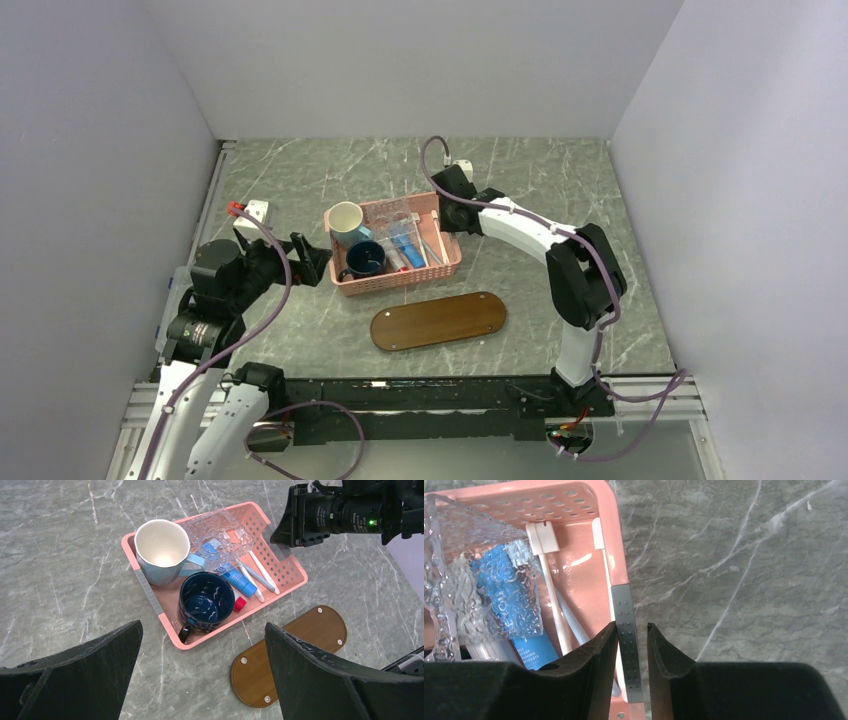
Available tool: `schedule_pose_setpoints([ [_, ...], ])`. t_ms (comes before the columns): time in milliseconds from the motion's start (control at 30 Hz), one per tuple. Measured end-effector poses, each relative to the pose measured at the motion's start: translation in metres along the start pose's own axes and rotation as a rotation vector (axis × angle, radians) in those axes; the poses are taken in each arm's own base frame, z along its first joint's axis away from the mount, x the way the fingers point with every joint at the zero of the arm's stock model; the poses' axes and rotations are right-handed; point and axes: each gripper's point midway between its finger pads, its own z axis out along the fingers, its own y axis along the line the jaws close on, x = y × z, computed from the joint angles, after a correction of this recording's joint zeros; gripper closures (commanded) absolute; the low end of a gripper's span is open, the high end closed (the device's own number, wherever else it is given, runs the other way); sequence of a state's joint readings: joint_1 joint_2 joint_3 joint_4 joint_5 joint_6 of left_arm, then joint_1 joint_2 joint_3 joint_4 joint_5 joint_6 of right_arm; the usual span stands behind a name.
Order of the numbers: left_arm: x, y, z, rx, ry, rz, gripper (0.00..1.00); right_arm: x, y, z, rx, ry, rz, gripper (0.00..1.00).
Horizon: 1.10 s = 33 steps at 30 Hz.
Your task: Prepare toiletry sets of a toothbrush and toothpaste on the tray
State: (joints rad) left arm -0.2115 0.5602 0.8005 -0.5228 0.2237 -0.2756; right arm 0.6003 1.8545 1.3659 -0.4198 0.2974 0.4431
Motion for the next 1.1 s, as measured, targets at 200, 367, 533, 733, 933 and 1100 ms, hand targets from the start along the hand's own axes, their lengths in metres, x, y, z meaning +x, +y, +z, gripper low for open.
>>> schedule_pose_setpoints([
  [200, 0.0, 0.0, 0.0, 0.0, 0.0, 0.0, 0.01, 0.0, 0.002, 0.006, 0.012, 0.004, -0.004, 0.87],
  [367, 0.0, 0.0, 0.0, 0.0, 0.0, 0.0, 0.01, -0.001, 0.002, 0.005, 0.014, 0.01, -0.017, 1.0],
  [533, 0.0, 0.0, 0.0, 0.0, 0.0, 0.0, 0.01, -0.001, 0.002, 0.006, 0.023, 0.022, -0.021, 1.0],
  [733, 0.0, 0.0, 0.0, 0.0, 0.001, 0.0, 0.01, -0.004, -0.001, 0.007, 0.018, 0.026, -0.002, 1.0],
  [933, 0.0, 0.0, 0.0, 0.0, 0.001, 0.0, 0.01, -0.012, -0.016, 0.013, 0.018, 0.031, 0.047, 1.0],
  [1100, 0.0, 0.0, 0.0, -0.001, 0.002, -0.001, 0.01, -0.019, -0.037, 0.018, 0.042, 0.03, 0.09, 1.0],
])
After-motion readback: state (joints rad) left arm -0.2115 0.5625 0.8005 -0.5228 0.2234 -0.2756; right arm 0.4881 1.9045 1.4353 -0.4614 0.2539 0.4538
